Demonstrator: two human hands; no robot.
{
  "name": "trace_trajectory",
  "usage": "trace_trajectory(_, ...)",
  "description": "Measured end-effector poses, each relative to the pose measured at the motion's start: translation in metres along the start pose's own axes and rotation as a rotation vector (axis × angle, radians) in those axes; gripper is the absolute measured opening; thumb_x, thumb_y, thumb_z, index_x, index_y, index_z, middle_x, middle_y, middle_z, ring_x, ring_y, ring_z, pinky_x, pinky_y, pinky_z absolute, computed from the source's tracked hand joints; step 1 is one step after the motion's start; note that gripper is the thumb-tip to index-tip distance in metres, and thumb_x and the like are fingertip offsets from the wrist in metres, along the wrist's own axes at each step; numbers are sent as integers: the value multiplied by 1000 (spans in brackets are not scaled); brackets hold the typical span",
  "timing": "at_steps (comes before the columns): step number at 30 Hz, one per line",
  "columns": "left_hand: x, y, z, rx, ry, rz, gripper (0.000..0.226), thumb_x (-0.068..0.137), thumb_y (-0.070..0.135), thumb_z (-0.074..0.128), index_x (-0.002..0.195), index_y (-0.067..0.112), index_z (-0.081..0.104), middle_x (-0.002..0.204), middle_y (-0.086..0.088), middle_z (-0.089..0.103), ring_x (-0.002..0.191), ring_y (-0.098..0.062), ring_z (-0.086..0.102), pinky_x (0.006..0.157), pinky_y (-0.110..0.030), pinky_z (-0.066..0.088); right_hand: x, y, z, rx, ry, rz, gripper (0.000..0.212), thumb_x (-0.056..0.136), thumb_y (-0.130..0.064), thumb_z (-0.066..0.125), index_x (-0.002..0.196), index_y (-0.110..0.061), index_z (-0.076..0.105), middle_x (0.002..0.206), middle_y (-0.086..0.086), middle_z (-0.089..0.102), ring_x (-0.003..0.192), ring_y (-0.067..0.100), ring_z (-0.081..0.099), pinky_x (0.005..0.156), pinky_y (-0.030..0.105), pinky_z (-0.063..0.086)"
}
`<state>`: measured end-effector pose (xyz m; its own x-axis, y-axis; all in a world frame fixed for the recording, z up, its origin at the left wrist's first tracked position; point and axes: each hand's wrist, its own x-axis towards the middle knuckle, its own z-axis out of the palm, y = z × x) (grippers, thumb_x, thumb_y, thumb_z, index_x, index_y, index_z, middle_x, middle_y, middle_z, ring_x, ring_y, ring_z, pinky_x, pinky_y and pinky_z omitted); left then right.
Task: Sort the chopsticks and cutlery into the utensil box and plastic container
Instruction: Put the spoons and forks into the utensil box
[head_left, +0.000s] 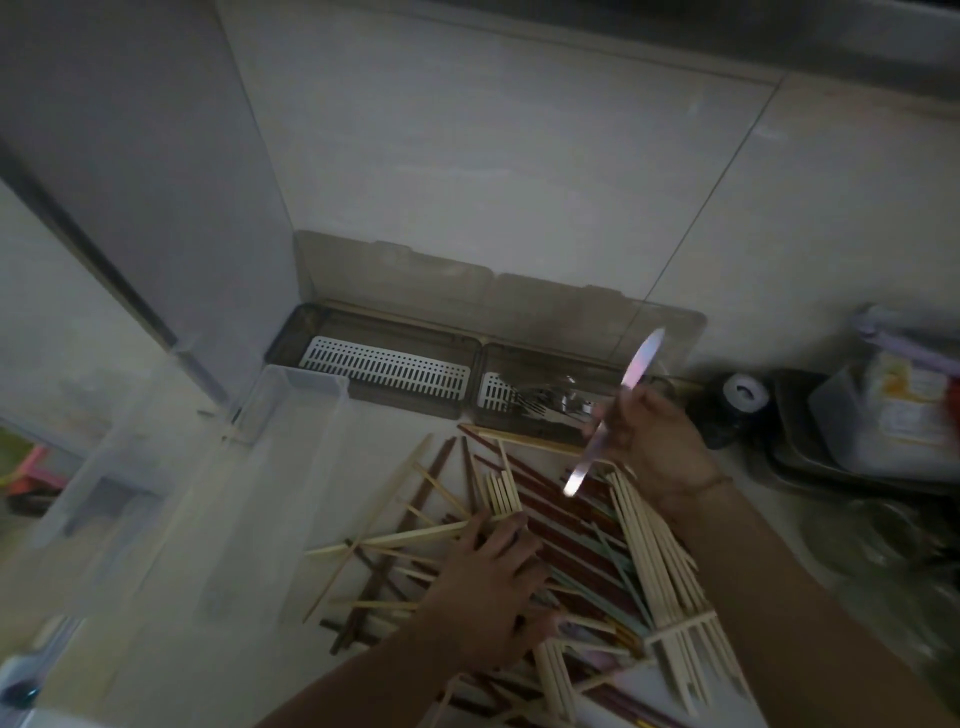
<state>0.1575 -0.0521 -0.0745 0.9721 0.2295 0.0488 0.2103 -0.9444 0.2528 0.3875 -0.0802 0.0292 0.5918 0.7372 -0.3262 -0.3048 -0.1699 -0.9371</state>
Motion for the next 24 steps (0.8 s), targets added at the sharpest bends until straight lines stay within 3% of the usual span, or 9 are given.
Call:
trace_trajectory(3, 1, 0, 0, 11, -20, -4, 57, 97, 65, 27, 118, 25, 62, 132, 3, 54, 138, -26, 34, 111, -56, 28, 26, -21, 8, -149, 168, -113, 20, 101, -20, 41, 87, -14, 54, 75, 3, 57, 61, 19, 54, 51, 29, 47)
trace_trajectory(6, 2, -2, -1, 12, -34, -4, 58, 97, 66, 27, 119, 25, 62, 133, 2, 53, 137, -27, 34, 110, -58, 28, 49, -29, 15, -666, 155, -408, 16, 99, -12, 45, 97, -14, 60, 86, 5, 56, 71, 15, 49, 64, 21, 42)
trace_trajectory(9, 3, -2, -2, 19, -23, 4, 56, 96, 66, 28, 118, 25, 61, 131, 2, 54, 136, -27, 36, 109, -58, 30, 64, -21, 21, -1096, 14, -434, 31, 98, -2, 40, 120, -11, 60, 115, 6, 49, 87, 8, 47, 71, -4, 31)
trace_trajectory(10, 2, -2, -2, 19, -19, 7, 55, 96, 66, 29, 116, 26, 61, 130, 3, 54, 135, -27, 37, 109, -57, 31, 66, -15, 22, -1163, -45, -397, 35, 97, 0, 39, 124, -12, 60, 120, 6, 49, 94, 11, 50, 79, -4, 30)
trace_trajectory(12, 2, -1, -2, 13, -13, 5, 54, 96, 66, 30, 116, 26, 60, 129, 3, 54, 134, -26, 38, 109, -57, 32, 71, -2, 25, -1262, -151, -314, 39, 95, 4, 41, 124, -13, 61, 125, 8, 55, 109, 20, 54, 91, 14, 37)
trace_trajectory(15, 2, -2, -1, -3, -3, -2, 55, 96, 67, 28, 118, 26, 59, 131, 3, 52, 136, -26, 36, 110, -57, 30, 76, 14, 23, -1323, -195, -210, 38, 91, 3, 48, 121, -15, 62, 123, 6, 62, 112, 21, 55, 92, 21, 37)
trace_trajectory(19, 2, -1, -3, 4, -9, 2, 55, 97, 66, 28, 116, 26, 60, 129, 3, 53, 136, -26, 36, 109, -56, 30, 77, 26, 15, -1260, -129, -149, 31, 90, -3, 56, 117, -15, 66, 119, 6, 65, 109, 18, 58, 85, 14, 33)
trace_trajectory(24, 1, -1, -1, -14, -3, -2, 56, 97, 65, 27, 119, 25, 60, 132, 1, 53, 136, -27, 34, 109, -56, 28, 63, 28, 1, -1182, 26, -242, 23, 94, -9, 53, 107, -17, 69, 112, 3, 67, 106, 17, 60, 89, 19, 38)
